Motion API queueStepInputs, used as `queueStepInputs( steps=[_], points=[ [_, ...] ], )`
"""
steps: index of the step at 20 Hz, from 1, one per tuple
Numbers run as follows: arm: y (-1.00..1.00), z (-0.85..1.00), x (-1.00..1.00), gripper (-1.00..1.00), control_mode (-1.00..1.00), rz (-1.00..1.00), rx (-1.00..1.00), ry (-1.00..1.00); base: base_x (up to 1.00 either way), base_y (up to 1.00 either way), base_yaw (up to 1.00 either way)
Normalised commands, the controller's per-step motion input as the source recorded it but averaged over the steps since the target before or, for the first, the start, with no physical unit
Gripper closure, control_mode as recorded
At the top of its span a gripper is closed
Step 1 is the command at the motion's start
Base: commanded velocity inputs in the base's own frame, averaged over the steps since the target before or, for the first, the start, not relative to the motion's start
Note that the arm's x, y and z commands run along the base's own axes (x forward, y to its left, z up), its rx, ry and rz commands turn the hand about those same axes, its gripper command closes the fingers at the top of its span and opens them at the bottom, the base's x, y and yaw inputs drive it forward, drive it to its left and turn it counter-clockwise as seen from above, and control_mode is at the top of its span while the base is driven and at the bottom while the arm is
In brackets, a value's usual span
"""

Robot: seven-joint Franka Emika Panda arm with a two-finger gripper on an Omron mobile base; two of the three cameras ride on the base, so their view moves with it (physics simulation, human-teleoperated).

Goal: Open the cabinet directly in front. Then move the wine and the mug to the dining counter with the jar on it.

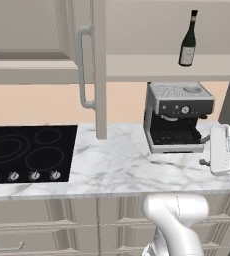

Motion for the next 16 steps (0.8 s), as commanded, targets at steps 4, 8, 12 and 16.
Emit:
queueStepInputs(
  steps=[4,8,12,16],
  points=[
    [0.0,0.0,0.0,-1.0,1.0,0.0,0.0,0.0,0.65,-0.01,-0.06],
    [0.0,0.0,0.0,-1.0,1.0,0.0,0.0,0.0,0.78,0.0,-0.12],
    [0.0,0.0,0.0,-1.0,1.0,0.0,0.0,0.0,0.81,0.0,-0.15],
    [0.0,0.0,0.0,-1.0,1.0,0.0,0.0,0.0,0.75,0.0,-0.13]
  ],
)
